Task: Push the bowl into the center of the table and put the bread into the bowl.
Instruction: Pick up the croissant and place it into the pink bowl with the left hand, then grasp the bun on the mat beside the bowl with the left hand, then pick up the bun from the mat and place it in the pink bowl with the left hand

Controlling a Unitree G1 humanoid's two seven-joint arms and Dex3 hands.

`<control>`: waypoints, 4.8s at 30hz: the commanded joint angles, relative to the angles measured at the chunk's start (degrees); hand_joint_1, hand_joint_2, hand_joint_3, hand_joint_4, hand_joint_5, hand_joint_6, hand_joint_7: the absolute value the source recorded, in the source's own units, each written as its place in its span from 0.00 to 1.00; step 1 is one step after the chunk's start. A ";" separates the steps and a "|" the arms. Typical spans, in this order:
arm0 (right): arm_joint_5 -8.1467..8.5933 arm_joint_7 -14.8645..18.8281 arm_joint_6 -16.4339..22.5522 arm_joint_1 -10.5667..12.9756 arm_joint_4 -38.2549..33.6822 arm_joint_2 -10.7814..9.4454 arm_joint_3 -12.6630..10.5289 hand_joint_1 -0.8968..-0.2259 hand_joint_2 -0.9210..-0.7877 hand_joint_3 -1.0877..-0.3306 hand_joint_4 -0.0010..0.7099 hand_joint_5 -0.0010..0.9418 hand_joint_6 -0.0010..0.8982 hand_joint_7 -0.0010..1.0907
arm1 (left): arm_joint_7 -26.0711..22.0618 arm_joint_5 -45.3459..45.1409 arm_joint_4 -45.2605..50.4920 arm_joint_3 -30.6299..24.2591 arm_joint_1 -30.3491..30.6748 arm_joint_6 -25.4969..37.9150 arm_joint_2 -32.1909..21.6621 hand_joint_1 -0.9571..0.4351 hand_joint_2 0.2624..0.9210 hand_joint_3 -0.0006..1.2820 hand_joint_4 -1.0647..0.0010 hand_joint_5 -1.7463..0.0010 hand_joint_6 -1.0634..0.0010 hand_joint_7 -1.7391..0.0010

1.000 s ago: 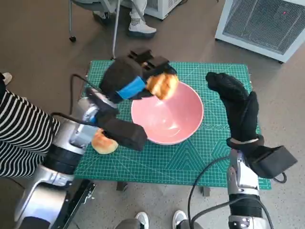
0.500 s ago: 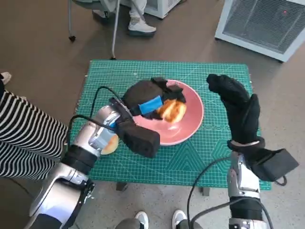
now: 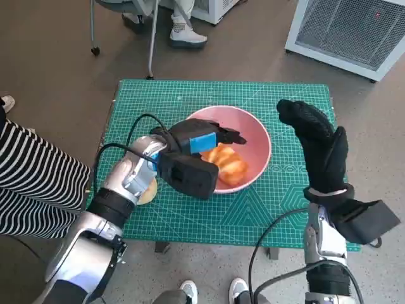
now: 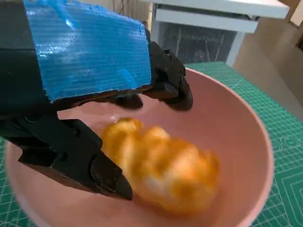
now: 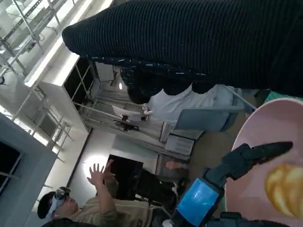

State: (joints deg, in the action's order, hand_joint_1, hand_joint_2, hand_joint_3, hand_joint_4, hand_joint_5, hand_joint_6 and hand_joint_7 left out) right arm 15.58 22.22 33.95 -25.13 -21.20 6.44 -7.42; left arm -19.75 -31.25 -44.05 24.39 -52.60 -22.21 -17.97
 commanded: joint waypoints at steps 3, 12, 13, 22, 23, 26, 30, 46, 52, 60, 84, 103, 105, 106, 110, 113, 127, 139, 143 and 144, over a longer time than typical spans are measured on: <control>-0.21 -0.50 -1.24 1.85 0.63 0.04 -0.18 0.14 0.00 0.43 0.32 0.01 0.00 0.55 | -3.30 4.80 7.04 -3.71 2.02 -2.09 -3.91 0.52 0.75 0.00 0.88 1.00 0.77 0.98; 0.07 -0.24 -0.91 1.86 1.03 0.07 -0.37 0.13 0.00 0.43 0.32 0.01 0.00 0.55 | -10.49 12.05 22.58 -10.89 9.02 -0.87 -13.34 0.51 0.73 0.00 0.91 1.00 0.77 0.99; 0.14 -0.17 -0.92 1.87 1.13 0.06 -0.36 0.13 0.00 0.43 0.33 0.01 0.00 0.55 | -11.19 13.09 24.10 -12.14 10.02 -0.94 -14.77 0.51 0.73 0.00 0.91 1.00 0.77 0.99; 1.10 0.55 -1.12 1.66 1.15 -0.10 -0.40 0.13 0.00 0.44 0.33 0.01 0.00 0.55 | -15.45 19.63 32.47 -20.22 17.53 -0.35 -23.62 0.47 0.75 0.01 0.95 1.00 0.78 0.99; 1.19 0.61 -1.16 1.66 1.24 -0.16 -0.37 0.13 0.00 0.44 0.33 0.01 0.00 0.55 | -15.57 19.83 33.18 -20.92 18.51 -0.39 -24.45 0.46 0.75 0.01 0.95 1.00 0.78 0.99; 1.30 0.70 -1.15 1.69 1.43 -0.25 -0.29 0.13 0.00 0.44 0.33 0.01 0.00 0.55 | -15.85 20.26 34.46 -22.68 21.01 -0.87 -26.62 0.43 0.76 0.01 0.94 1.00 0.77 0.99; 1.07 0.63 -1.10 1.48 1.39 -0.30 -0.18 0.13 0.00 0.44 0.32 0.01 0.00 0.54 | -16.78 21.66 35.27 -24.69 23.84 -1.36 -28.89 0.42 0.75 0.00 0.93 0.99 0.75 0.98; 0.76 1.58 -0.59 -0.25 -1.35 -0.05 -0.10 0.13 0.00 0.42 0.32 0.00 0.00 0.54 | -17.41 20.57 37.19 -24.43 32.96 2.01 -29.80 0.43 0.70 0.00 0.89 0.99 0.71 0.98; 1.18 2.29 -0.88 -0.51 -1.69 0.17 -0.26 0.13 0.00 0.42 0.32 0.00 0.00 0.54 | -16.08 17.62 36.12 -22.12 33.32 3.36 -28.09 0.44 0.70 0.00 0.89 1.00 0.71 0.98; 1.33 2.92 -1.22 -0.46 -1.48 0.55 -0.50 0.14 0.00 0.42 0.32 0.00 0.00 0.54 | -12.58 12.40 30.00 -17.95 30.68 3.19 -25.18 0.46 0.68 0.00 0.88 1.00 0.71 0.99; 1.12 2.49 -3.41 2.03 2.35 1.07 -1.03 0.13 0.00 0.42 0.32 0.00 0.00 0.54 | -3.21 4.59 3.49 -9.32 21.05 3.28 -17.39 0.67 0.70 0.01 0.69 0.98 0.63 0.98; 1.00 2.48 -3.49 2.17 2.11 0.46 -1.05 0.14 0.00 0.43 0.33 0.00 0.00 0.53 | -0.08 1.42 6.83 -7.18 22.43 5.34 -19.48 0.68 0.37 0.53 0.25 0.65 0.40 0.57; 0.94 2.44 -3.48 2.16 2.10 0.39 -1.00 0.14 0.00 0.43 0.33 0.00 0.00 0.53 | 0.21 1.43 7.73 -7.34 22.78 5.16 -19.87 0.69 0.74 0.26 0.30 0.47 0.44 0.41; 0.89 2.42 -3.44 2.12 2.02 0.33 -0.97 0.14 0.00 0.43 0.33 0.00 0.00 0.53 | 0.38 1.59 8.45 -7.55 23.06 4.86 -20.19 0.69 0.83 0.19 0.31 0.43 0.45 0.37; 0.78 2.32 -3.52 2.02 1.91 0.16 -0.84 0.14 0.00 0.42 0.33 0.01 0.00 0.52 | 0.99 2.55 11.82 -8.81 24.24 3.74 -21.43 0.69 0.95 0.08 0.30 0.38 0.43 0.34; 0.73 2.30 -3.56 1.99 1.87 0.12 -0.81 0.14 0.00 0.42 0.33 0.01 0.00 0.52 | 1.14 3.08 13.94 -9.79 24.91 3.51 -21.92 0.69 0.98 0.05 0.30 0.37 0.44 0.33; 0.71 2.62 -3.44 1.12 0.70 0.36 -0.80 0.14 0.00 0.41 0.34 0.01 0.00 0.51 | 1.43 8.45 30.03 -18.18 27.09 3.06 -23.23 0.69 1.00 0.03 0.27 0.37 0.42 0.34; 1.11 3.05 -3.32 0.70 0.16 0.42 -0.86 0.15 0.00 0.41 0.34 0.01 0.00 0.51 | 2.44 9.38 40.34 -20.16 22.23 6.19 -18.59 0.69 1.00 0.06 0.33 0.33 0.45 0.32; 1.19 3.19 -3.21 0.63 0.08 0.45 -0.89 0.15 0.00 0.42 0.34 0.01 0.00 0.51 | 3.41 8.34 41.96 -19.01 19.50 7.03 -15.61 0.69 1.00 0.05 0.33 0.33 0.44 0.32; 1.16 3.20 -3.17 0.62 0.05 0.44 -0.90 0.15 0.00 0.42 0.34 0.01 0.00 0.51 | 3.63 8.01 42.16 -18.70 18.89 7.21 -14.90 0.69 1.00 0.06 0.33 0.33 0.44 0.32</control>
State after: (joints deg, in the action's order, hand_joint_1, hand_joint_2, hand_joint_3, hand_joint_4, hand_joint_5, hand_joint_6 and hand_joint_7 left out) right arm 16.16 24.85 31.17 -24.78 -20.25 6.65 -8.32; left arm -17.38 -22.57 -3.75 4.68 -30.56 -15.61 -35.07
